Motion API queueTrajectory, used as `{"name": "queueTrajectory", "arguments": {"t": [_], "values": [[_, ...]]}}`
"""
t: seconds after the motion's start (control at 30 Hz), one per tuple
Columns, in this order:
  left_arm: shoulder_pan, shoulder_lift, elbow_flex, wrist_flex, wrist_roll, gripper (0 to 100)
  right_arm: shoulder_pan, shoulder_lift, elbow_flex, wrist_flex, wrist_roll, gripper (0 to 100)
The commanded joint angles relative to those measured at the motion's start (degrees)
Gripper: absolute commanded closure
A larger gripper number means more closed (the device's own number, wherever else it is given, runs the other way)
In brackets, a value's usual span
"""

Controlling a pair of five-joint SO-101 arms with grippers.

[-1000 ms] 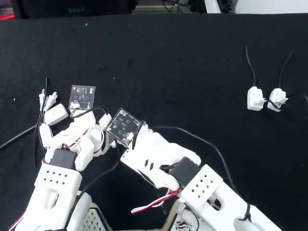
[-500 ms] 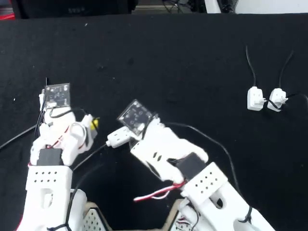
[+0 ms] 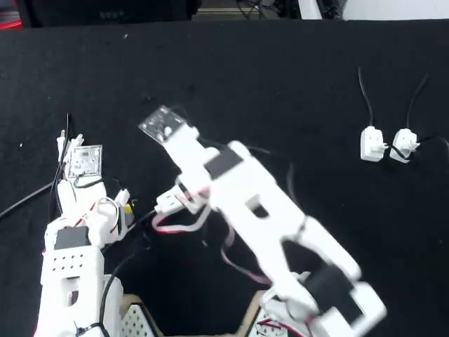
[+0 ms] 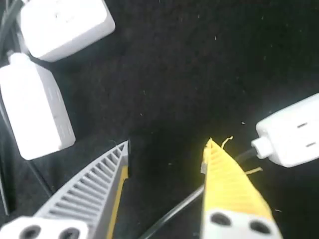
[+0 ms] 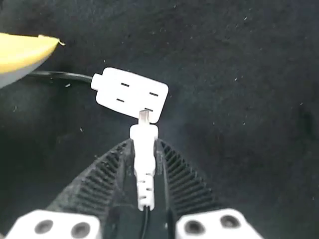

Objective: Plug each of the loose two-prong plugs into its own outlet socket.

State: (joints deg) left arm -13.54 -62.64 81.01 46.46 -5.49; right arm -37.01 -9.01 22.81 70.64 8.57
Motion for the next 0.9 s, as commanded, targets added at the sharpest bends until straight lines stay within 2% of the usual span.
{"name": "queueTrajectory", "arguments": {"t": [0.0,0.13,0.5,0.87], "values": [[-0.4,-0.6,0.0,-1.5,-0.7,76,1.1,9.1,-15.1,7.6,-0.7,98.8],[-0.4,-0.6,0.7,-1.5,-0.9,76,1.1,16.9,-24.8,13.7,-1.3,98.8],[-0.4,-0.6,0.9,-1.5,-1.0,76,1.2,35.5,-48.0,30.2,-10.4,98.8],[-0.2,-0.6,0.8,-1.5,-1.0,76,3.3,40.7,-51.9,30.3,-12.1,98.8]]}}
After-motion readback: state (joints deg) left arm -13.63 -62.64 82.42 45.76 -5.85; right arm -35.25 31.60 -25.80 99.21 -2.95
